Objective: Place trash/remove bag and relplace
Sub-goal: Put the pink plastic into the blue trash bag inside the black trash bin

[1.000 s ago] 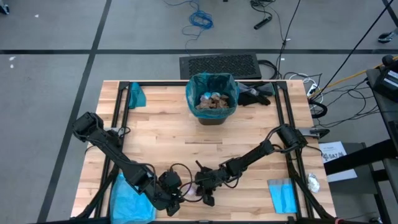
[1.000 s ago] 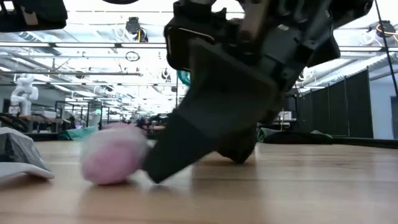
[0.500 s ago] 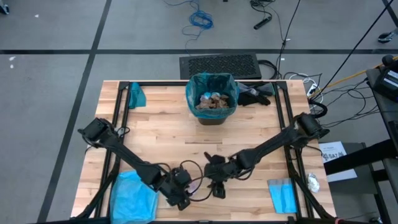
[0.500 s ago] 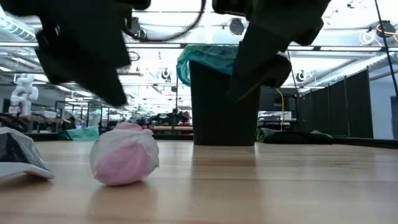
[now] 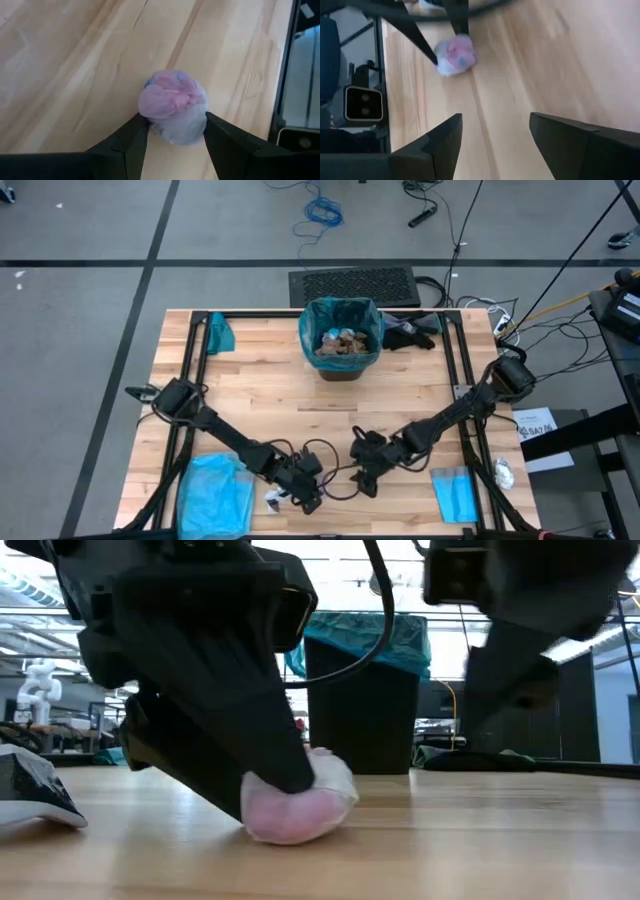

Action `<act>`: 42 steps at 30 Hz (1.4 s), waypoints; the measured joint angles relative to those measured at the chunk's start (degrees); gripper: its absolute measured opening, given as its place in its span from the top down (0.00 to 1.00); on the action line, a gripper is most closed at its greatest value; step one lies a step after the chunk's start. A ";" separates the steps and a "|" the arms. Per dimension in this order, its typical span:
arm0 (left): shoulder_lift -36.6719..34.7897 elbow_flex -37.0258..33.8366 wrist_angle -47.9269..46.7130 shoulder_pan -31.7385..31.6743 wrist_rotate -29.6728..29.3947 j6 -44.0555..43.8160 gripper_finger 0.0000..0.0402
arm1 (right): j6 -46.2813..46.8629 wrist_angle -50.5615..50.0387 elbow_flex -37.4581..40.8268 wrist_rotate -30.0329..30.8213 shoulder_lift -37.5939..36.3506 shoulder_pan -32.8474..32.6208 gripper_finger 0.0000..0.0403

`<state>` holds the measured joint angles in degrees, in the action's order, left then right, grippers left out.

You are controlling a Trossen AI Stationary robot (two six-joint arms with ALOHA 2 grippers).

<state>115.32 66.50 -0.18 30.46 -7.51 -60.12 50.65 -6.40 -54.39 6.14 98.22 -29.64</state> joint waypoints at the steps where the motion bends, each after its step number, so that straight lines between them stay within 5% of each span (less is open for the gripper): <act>1: 0.40 0.22 0.13 -0.36 -0.01 -0.75 0.55 | 1.37 0.80 0.85 0.08 -0.02 -0.63 0.44; 8: 2.63 2.21 2.34 -3.98 1.30 0.15 0.94 | 9.42 2.66 3.58 3.53 0.02 -5.40 0.44; 14: -6.44 8.22 -4.10 -5.95 4.77 9.39 0.97 | 15.08 2.98 3.56 8.90 -1.20 -10.11 0.46; 19: -18.34 21.83 -26.38 -9.84 -6.68 28.68 0.97 | 17.81 3.09 3.56 17.25 -4.74 -13.04 0.50; 24: -21.38 32.34 -41.12 -22.76 -11.19 44.40 0.97 | 16.99 3.39 3.54 22.82 -7.29 -12.05 0.53; 28: -20.54 33.75 -44.90 -34.91 -10.56 53.76 0.98 | 14.57 5.79 3.54 23.33 -8.02 -9.63 0.54; 34: -20.05 33.85 -46.21 -47.62 7.20 62.22 0.72 | 11.06 10.41 3.54 21.97 -8.11 -6.81 0.54; 42: -21.00 34.02 -49.94 -47.63 10.36 57.32 0.32 | 5.27 12.25 3.54 18.42 -8.11 -5.20 0.54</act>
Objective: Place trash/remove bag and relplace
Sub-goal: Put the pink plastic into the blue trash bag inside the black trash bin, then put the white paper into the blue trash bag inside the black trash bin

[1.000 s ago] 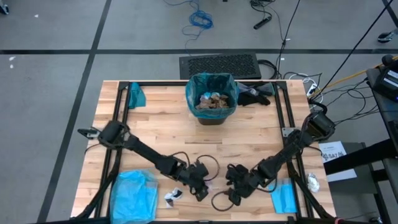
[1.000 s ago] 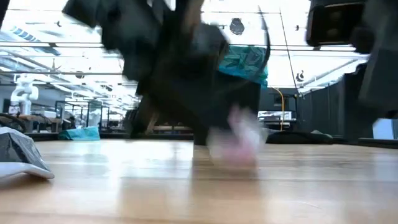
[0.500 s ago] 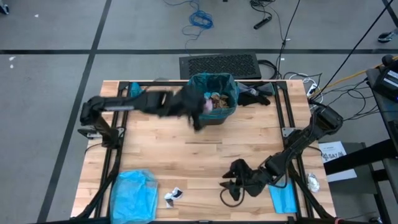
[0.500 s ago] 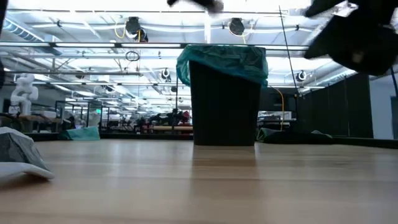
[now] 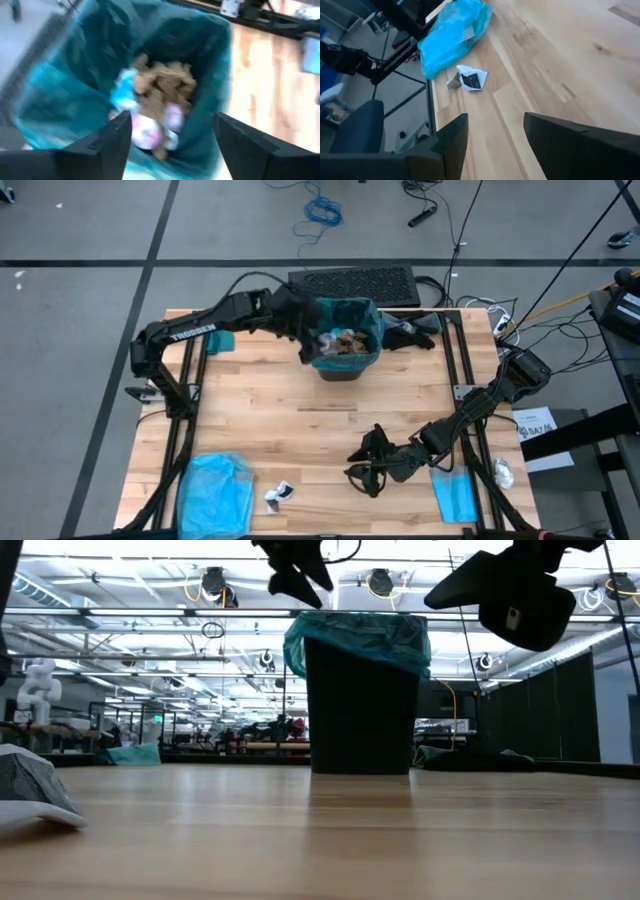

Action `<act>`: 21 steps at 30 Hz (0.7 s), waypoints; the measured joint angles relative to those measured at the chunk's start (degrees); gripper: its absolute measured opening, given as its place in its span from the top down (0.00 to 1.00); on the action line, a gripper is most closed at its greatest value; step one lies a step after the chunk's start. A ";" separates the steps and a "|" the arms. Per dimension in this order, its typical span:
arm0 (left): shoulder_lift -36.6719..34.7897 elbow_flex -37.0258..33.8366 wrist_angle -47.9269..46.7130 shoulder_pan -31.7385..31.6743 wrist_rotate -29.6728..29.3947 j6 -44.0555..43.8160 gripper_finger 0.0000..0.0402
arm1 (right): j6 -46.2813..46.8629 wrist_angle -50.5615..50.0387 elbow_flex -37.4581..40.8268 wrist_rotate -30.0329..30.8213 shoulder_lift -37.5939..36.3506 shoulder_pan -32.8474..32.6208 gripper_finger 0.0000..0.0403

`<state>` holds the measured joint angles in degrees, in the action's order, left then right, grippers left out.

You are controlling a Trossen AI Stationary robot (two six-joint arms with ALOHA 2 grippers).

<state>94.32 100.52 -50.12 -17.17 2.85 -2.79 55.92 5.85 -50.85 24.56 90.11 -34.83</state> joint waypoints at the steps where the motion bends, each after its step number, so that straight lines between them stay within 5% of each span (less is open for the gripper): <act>1: -0.43 0.42 -3.34 1.13 0.13 -2.20 0.31 | -0.78 0.02 0.00 -0.95 0.00 0.20 0.54; 5: -2.26 1.27 -17.63 10.93 -0.14 -9.58 0.37 | -3.18 0.02 0.00 -2.55 0.00 0.40 0.54; 10: -3.58 0.00 -21.61 31.88 -7.97 -19.30 0.56 | -4.59 -0.05 0.00 -2.39 0.00 0.86 0.54; 16: -2.02 -6.35 -14.72 48.78 -13.25 -38.40 0.94 | -4.55 -0.51 -0.02 -2.17 0.00 1.22 0.54; 21: 1.72 -15.36 -0.07 55.94 -12.56 -51.63 0.99 | -4.55 -1.06 -0.04 -2.19 0.00 1.27 0.54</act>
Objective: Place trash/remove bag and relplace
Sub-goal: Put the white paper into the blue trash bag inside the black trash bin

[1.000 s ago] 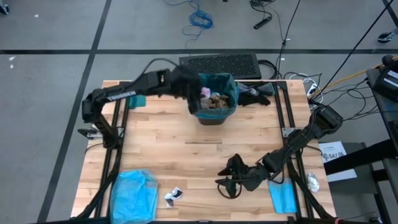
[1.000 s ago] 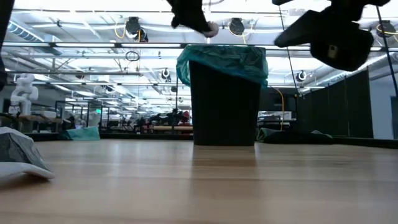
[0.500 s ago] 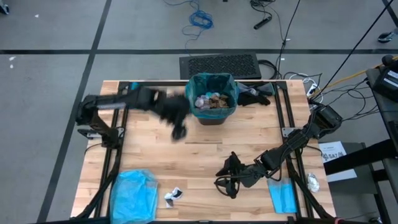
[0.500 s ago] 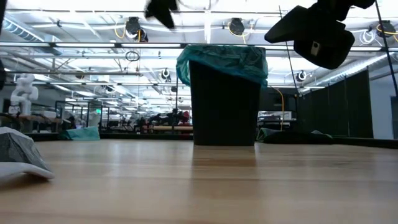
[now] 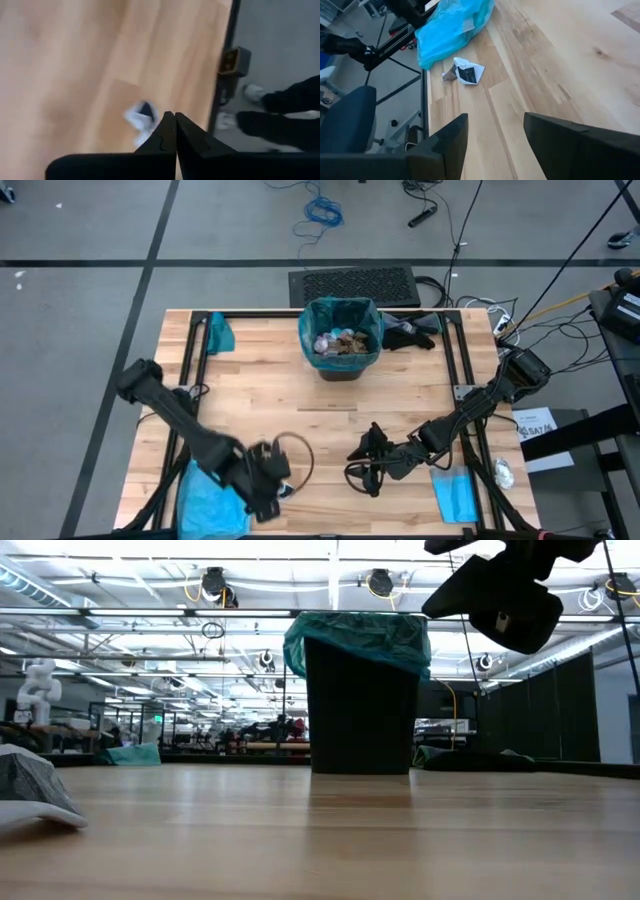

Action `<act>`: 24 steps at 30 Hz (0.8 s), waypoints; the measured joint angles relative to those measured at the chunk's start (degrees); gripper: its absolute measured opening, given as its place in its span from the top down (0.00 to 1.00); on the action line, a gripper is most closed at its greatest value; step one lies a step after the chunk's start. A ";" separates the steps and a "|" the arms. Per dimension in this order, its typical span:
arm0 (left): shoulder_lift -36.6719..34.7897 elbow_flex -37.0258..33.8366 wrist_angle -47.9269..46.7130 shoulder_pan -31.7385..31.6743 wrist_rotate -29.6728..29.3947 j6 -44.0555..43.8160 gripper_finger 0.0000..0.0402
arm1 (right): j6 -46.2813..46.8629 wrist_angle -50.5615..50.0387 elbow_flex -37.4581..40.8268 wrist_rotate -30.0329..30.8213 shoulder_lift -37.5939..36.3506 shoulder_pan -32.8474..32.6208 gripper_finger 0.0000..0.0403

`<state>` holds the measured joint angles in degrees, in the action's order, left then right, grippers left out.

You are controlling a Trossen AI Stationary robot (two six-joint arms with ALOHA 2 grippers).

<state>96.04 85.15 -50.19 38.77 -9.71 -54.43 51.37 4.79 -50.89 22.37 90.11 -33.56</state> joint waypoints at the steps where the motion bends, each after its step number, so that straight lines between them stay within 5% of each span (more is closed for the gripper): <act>1: 1.18 -1.38 2.68 0.96 1.00 -2.15 1.00 | 0.10 0.05 0.00 0.00 0.00 0.00 0.54; 14: 17.60 -3.54 13.02 5.43 15.57 -9.74 1.00 | 0.86 -0.65 0.00 -4.68 0.00 -0.28 0.54; 24: 22.24 -3.44 13.85 -3.56 17.63 0.06 1.00 | 0.58 -1.45 0.00 -4.79 0.00 -0.26 0.54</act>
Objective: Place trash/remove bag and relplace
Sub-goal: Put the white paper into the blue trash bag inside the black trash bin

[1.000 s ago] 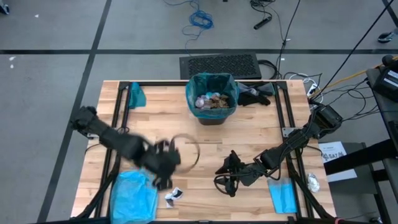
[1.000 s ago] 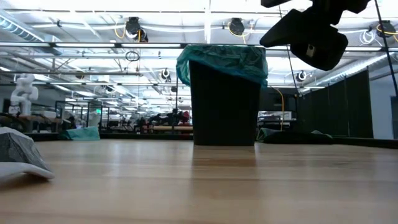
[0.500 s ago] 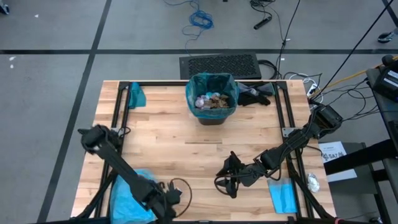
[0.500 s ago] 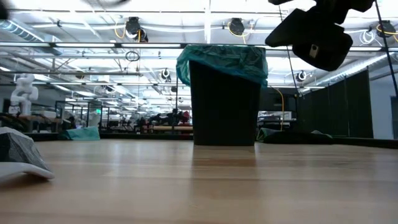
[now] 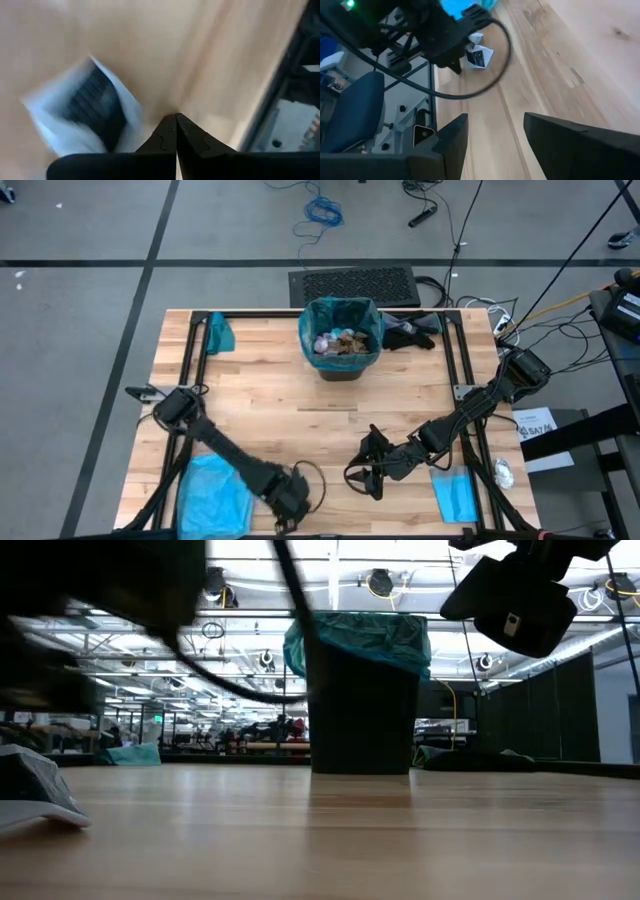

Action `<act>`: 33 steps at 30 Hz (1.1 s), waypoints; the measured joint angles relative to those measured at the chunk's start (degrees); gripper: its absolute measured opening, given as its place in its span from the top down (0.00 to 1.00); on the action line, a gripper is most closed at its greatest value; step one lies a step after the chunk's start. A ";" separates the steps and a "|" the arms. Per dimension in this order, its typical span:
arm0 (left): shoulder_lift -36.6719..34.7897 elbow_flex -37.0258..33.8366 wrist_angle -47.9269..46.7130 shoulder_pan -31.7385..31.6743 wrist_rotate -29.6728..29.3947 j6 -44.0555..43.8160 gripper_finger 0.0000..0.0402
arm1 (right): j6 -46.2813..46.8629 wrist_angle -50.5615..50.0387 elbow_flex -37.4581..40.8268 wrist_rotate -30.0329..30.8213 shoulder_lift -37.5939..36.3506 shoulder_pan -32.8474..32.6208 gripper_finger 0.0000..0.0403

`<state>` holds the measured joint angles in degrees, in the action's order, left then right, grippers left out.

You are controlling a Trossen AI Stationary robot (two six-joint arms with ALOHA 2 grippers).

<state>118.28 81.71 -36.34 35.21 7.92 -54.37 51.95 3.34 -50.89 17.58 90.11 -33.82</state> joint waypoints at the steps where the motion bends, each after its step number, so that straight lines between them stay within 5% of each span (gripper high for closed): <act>1: 0.00 0.00 -0.23 -1.44 -0.12 2.49 1.00 | -0.04 -0.30 0.00 0.02 0.00 0.00 0.54; 10: -3.15 1.00 -1.51 -13.56 -3.02 12.76 1.00 | 0.98 -1.94 0.00 0.01 0.00 -0.20 0.54; 19: -13.65 2.92 -12.17 -5.11 -0.85 5.55 1.00 | 1.19 -2.63 0.00 0.10 0.00 -1.47 0.54; 33: -5.84 -0.81 -9.95 0.89 8.87 2.56 1.00 | 1.15 -3.54 0.00 0.20 0.00 -0.74 0.54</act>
<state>112.44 80.90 -46.28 36.10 16.79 -51.81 53.10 -0.20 -50.89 17.79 90.11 -34.57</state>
